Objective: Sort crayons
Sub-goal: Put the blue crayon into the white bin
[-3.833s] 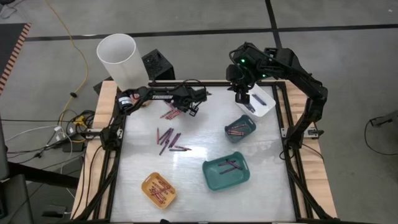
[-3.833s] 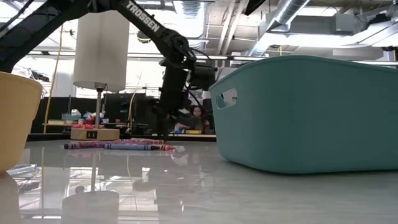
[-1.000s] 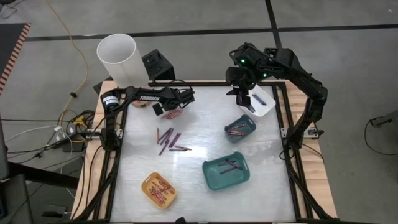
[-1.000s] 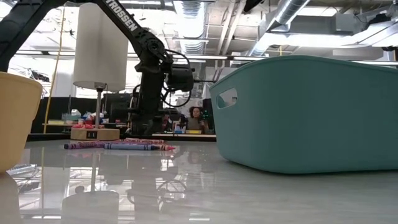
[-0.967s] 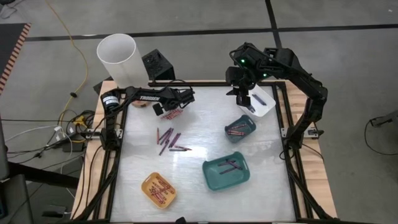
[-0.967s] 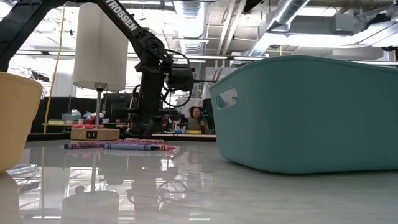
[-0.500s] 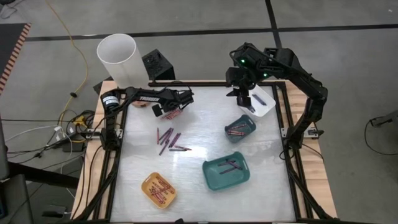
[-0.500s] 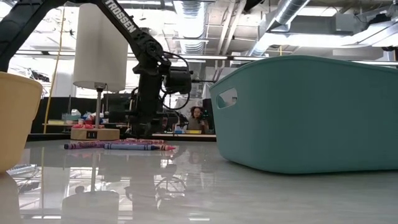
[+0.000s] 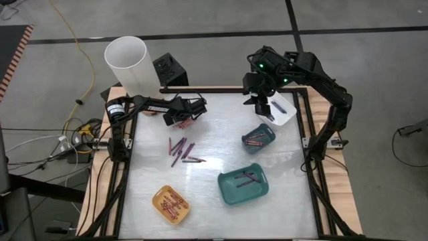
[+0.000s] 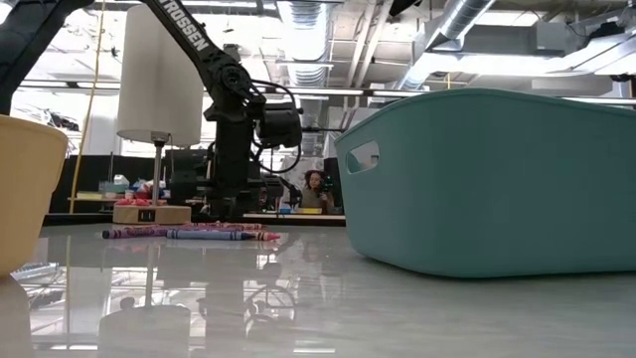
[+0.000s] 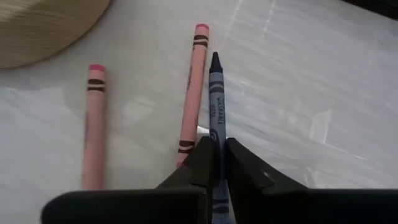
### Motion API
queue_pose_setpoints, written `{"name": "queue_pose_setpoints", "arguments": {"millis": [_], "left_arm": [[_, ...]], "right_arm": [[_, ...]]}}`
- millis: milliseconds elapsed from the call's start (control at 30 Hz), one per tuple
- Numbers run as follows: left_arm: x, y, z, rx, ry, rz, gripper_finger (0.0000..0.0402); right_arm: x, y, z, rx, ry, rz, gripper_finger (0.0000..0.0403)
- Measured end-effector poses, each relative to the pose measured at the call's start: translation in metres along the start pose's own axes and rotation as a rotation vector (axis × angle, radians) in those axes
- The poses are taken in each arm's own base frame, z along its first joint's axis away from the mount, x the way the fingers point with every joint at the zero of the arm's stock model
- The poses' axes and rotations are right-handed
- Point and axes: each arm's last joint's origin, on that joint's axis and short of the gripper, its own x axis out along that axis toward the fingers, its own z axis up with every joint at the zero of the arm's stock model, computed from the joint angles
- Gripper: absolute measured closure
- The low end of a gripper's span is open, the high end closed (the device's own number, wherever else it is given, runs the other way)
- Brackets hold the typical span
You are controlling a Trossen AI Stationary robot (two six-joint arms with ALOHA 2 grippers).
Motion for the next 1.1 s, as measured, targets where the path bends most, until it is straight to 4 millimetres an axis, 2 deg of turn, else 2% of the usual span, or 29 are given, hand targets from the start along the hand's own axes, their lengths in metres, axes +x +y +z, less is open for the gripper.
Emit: {"name": "queue_pose_setpoints", "arguments": {"millis": [233,400,533,700,833,967,1100], "left_arm": [[-0.004,-0.002,-0.004,0.047,-0.003,-0.022,0.0394],[-0.022,-0.008,-0.001,0.053,0.001,-0.127,0.0397],[-0.05,-0.016,0.011,0.084,0.0,-0.284,0.0399],[-0.086,-0.027,0.019,0.192,-0.067,-0.493,0.0399],[-0.121,-0.027,0.024,0.272,-0.123,-0.631,0.0399],[-0.165,-0.024,0.031,0.343,-0.257,-0.796,0.0399],[-0.197,-0.015,0.029,0.412,-0.367,-0.973,0.0399]], "right_arm": [[0.0,0.0,0.001,-0.02,-0.006,-0.002,0.0234],[-0.003,-0.007,0.002,-0.042,-0.051,-0.037,0.0234],[-0.014,-0.018,-0.003,-0.012,-0.091,-0.063,0.0234],[-0.037,-0.024,-0.012,0.013,-0.178,-0.075,0.0234],[-0.056,-0.025,-0.02,0.017,-0.262,-0.016,0.0234],[-0.08,-0.02,-0.031,-0.011,-0.385,0.098,0.0235],[-0.096,-0.014,-0.046,-0.001,-0.438,0.121,0.0244]]}}
